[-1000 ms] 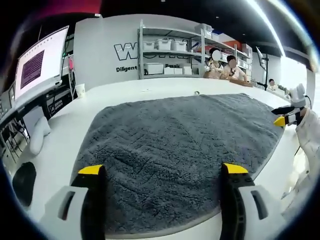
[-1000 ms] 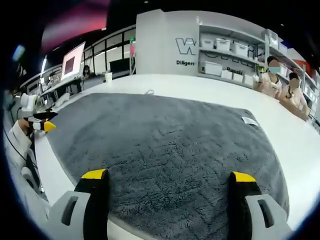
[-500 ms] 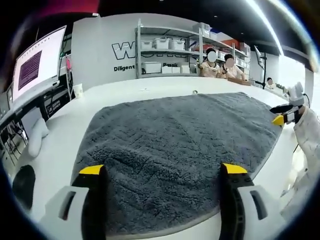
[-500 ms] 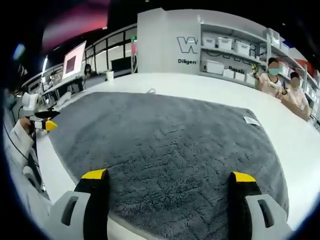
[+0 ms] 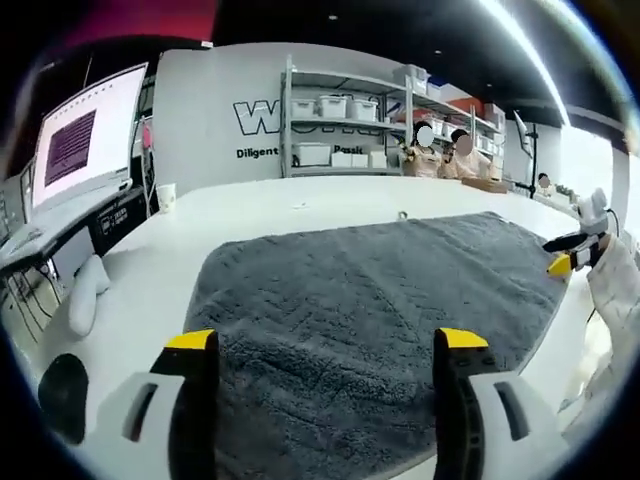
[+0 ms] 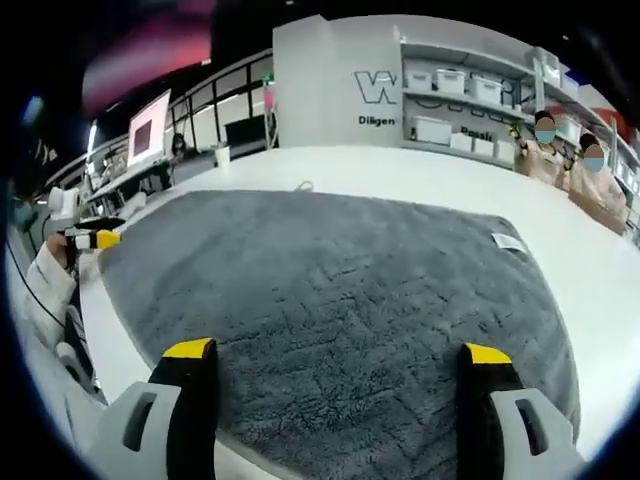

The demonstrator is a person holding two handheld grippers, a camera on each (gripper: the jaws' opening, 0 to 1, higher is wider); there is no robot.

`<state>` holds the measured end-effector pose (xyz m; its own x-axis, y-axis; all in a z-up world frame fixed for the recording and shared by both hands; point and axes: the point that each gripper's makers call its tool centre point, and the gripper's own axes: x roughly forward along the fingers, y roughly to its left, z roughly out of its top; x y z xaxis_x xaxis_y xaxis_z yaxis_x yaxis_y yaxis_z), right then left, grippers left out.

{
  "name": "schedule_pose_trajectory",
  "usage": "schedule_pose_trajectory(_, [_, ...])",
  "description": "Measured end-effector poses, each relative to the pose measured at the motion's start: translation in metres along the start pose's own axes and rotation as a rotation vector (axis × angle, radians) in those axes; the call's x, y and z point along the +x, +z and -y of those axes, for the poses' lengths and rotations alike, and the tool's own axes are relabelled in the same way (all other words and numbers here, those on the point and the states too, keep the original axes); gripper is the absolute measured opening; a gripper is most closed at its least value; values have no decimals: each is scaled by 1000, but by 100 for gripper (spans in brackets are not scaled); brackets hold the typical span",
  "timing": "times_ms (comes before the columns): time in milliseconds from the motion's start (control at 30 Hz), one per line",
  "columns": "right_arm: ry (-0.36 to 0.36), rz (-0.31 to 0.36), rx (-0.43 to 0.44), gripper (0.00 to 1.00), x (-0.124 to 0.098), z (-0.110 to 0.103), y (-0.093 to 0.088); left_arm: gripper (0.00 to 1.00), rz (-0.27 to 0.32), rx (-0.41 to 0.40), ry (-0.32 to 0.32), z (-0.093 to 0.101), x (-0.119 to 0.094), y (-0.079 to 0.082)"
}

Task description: Open the folded towel by lifting each exposed corner and separating the folded layers until the towel lies flat within the target outline without major curled edges

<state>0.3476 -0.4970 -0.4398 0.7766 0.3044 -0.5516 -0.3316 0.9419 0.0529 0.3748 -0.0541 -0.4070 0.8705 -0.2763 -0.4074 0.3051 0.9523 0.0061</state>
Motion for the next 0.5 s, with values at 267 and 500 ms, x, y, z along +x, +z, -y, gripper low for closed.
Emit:
schedule_pose_trajectory(267, [-9, 40, -28, 99, 1, 7, 25, 92, 17, 45, 4, -13, 8, 28])
schedule_pose_trajectory(500, [-6, 79, -84, 99, 9, 8, 58, 97, 35, 49, -28, -17, 24, 49])
